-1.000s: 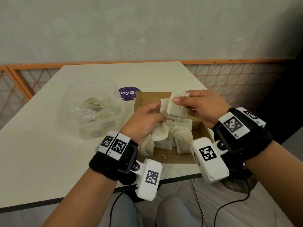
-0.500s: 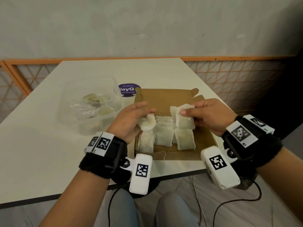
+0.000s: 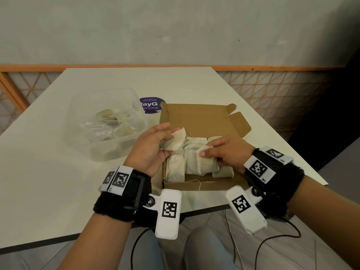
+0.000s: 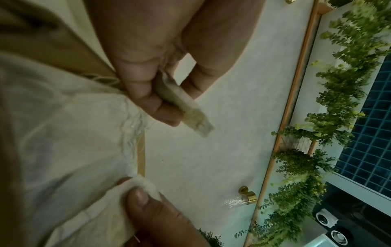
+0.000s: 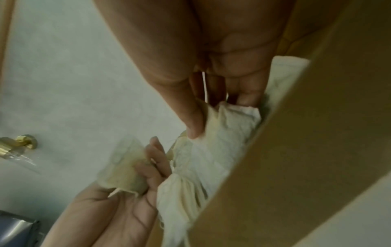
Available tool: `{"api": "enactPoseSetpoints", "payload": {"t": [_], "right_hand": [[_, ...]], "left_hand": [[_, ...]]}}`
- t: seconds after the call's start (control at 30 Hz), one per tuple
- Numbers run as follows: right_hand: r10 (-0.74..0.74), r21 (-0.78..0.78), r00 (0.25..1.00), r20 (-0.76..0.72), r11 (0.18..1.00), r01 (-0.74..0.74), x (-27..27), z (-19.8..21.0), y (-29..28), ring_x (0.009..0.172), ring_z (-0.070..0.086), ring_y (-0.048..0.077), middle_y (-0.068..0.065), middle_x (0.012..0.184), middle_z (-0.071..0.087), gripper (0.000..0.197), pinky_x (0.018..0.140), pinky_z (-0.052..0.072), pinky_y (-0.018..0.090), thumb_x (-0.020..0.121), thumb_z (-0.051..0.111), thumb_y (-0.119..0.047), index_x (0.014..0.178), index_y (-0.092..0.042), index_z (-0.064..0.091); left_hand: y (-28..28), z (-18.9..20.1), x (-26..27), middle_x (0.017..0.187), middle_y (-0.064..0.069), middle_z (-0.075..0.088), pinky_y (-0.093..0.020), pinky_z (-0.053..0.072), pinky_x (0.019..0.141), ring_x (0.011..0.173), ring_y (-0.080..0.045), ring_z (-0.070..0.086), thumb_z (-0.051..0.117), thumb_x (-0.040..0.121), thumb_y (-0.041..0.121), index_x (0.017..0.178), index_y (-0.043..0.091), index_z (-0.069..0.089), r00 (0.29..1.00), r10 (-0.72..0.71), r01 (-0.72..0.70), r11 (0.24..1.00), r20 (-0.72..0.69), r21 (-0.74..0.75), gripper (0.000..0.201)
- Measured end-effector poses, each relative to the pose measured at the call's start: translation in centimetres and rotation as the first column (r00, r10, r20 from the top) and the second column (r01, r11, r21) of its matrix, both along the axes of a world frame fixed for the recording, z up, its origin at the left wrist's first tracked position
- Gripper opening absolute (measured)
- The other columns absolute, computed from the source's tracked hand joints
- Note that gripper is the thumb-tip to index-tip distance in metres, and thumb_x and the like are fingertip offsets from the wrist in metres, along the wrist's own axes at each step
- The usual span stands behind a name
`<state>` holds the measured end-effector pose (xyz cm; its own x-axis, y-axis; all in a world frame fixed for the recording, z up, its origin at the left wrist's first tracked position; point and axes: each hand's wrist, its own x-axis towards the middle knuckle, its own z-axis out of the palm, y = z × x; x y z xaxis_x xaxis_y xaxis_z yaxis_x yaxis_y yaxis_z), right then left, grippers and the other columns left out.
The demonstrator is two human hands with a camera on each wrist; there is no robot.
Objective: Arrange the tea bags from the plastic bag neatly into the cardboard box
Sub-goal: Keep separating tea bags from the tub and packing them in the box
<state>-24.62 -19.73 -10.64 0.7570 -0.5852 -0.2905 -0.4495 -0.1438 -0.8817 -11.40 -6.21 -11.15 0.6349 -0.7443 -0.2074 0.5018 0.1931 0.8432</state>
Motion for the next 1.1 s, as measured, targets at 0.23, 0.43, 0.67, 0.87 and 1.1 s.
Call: {"api": "enactPoseSetpoints", "payload": {"t": [0.23,0.43,0.67,0.87,1.1], "right_hand": [[-0.14,-0.075,0.956,0.257,0.984,0.164,-2.1,3.6,0.5,0.089,0.067,0.017,0.002,0.09,0.074,0.015,0.082,0.05,0.028,0.076,0.072,-0.023,0.089,-0.015,0.074],[-0.028,0.264,0.948,0.318,0.963,-0.06,-2.5,5.7,3.3,0.089,0.056,0.009,-0.009,0.082,0.067,0.015,0.085,0.037,0.031,0.066,0.066,-0.032,0.078,-0.023,0.071],[-0.144,0.189,0.944,0.298,0.978,0.089,-0.1,4.9,2.4,0.089,0.059,0.019,0.008,0.093,0.067,0.019,0.079,0.044,0.027,0.083,0.066,-0.015,0.098,-0.004,0.069],[-0.056,0.075,0.976,0.21,0.996,0.041,0.0,5.8,1.4,0.078,0.061,0.004,-0.007,0.083,0.069,0.013,0.077,0.038,0.026,0.08,0.068,-0.028,0.088,-0.019,0.072],[-0.052,-0.023,0.977,0.206,0.998,0.058,-0.1,5.2,1.2,0.09,0.06,0.006,-0.008,0.096,0.071,0.023,0.074,0.04,0.023,0.077,0.07,-0.037,0.095,-0.023,0.074]], "left_hand": [[-0.1,0.4,-0.4,0.111,-0.008,0.064,-0.027,0.058,0.059,0.088,-0.021,0.064,0.044,0.088,-0.017,0.123,0.005,0.05,0.999,0.027,-0.026,0.996,0.018,-0.081,0.042],[-1.5,0.4,-2.0,0.092,0.0,0.056,-0.03,0.048,0.073,0.081,-0.015,0.057,0.051,0.082,-0.018,0.101,0.017,0.056,0.95,0.243,-0.225,0.968,0.198,-0.11,0.04],[-2.2,0.5,-4.2,0.093,-0.007,0.055,-0.03,0.049,0.071,0.083,-0.017,0.056,0.062,0.079,-0.01,0.102,0.014,0.055,0.965,0.157,-0.13,0.982,0.208,-0.136,0.034],[-1.2,0.5,-3.8,0.063,0.003,0.064,-0.017,0.051,0.058,0.062,-0.006,0.059,0.059,0.091,0.01,0.079,0.018,0.07,0.952,-0.097,0.082,0.995,0.289,0.064,0.018],[-2.2,0.4,-5.2,0.09,-0.009,0.069,-0.016,0.053,0.062,0.081,-0.015,0.066,0.058,0.092,0.011,0.088,0.016,0.07,0.977,-0.001,0.001,1.0,0.215,0.0,0.014]]}}
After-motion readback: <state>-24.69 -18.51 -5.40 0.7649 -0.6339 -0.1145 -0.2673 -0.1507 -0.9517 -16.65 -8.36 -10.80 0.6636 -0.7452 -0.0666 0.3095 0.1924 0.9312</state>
